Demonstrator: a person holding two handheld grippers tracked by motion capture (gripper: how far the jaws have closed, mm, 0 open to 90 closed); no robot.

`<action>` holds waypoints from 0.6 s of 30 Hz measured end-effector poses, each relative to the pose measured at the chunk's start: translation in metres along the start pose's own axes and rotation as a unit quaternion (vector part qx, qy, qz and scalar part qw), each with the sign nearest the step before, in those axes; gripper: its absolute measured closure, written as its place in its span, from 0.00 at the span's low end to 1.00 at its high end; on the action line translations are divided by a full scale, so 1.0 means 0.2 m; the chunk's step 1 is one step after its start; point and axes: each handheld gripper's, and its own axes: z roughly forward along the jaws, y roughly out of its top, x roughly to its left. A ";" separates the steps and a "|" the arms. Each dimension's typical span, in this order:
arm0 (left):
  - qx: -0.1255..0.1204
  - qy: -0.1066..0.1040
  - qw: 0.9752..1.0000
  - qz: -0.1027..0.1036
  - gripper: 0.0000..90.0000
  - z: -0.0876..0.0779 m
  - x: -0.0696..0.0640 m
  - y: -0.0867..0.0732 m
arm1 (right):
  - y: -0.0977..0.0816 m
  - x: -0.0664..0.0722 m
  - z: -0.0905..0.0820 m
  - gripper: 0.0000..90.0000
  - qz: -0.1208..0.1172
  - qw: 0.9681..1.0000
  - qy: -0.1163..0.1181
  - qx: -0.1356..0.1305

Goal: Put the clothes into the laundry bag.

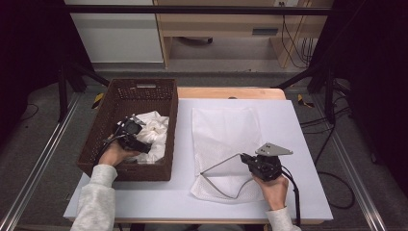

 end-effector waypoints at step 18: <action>0.016 -0.005 0.999 0.030 0.63 -0.05 -0.06 0.00 | 0.00 -0.01 0.00 0.98 0.004 1.000 0.003 0.005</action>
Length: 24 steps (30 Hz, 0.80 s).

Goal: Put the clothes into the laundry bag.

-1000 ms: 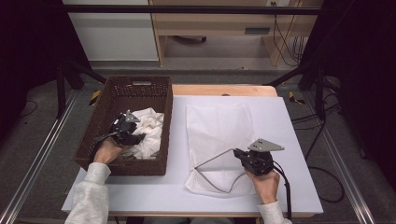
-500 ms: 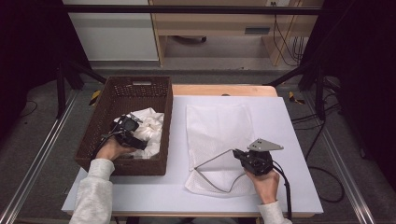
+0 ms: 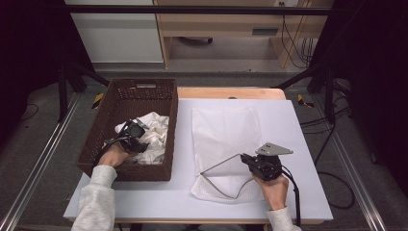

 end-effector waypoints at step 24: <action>-0.247 0.114 0.957 -0.102 0.68 -0.25 0.04 -0.08 | 0.00 -0.01 -0.01 0.98 0.003 1.000 -0.001 -0.005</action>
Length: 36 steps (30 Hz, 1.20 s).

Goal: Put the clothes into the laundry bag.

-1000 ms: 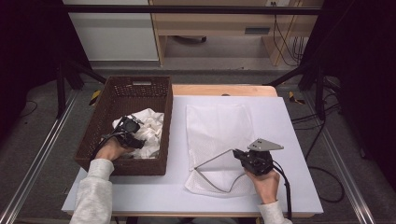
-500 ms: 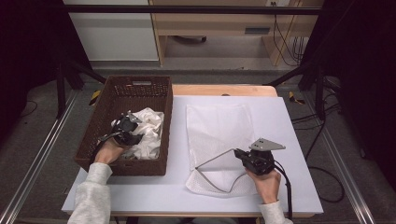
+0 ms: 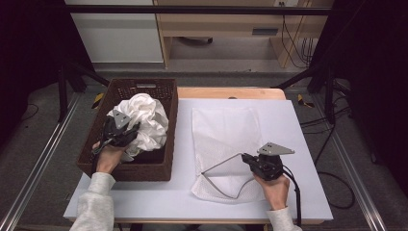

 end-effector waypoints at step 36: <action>-0.234 0.020 0.968 -0.093 0.68 -0.47 0.08 0.22 | 0.02 -0.01 -0.02 0.99 -0.003 1.000 -0.002 -0.014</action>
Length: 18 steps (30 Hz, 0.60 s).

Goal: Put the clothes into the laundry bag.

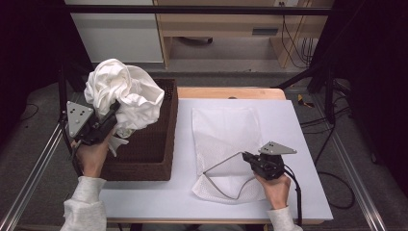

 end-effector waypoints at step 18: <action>-0.045 -0.113 0.993 0.002 0.68 -0.16 -0.30 0.21 | 0.01 -0.04 0.03 0.99 0.018 1.000 -0.003 -0.012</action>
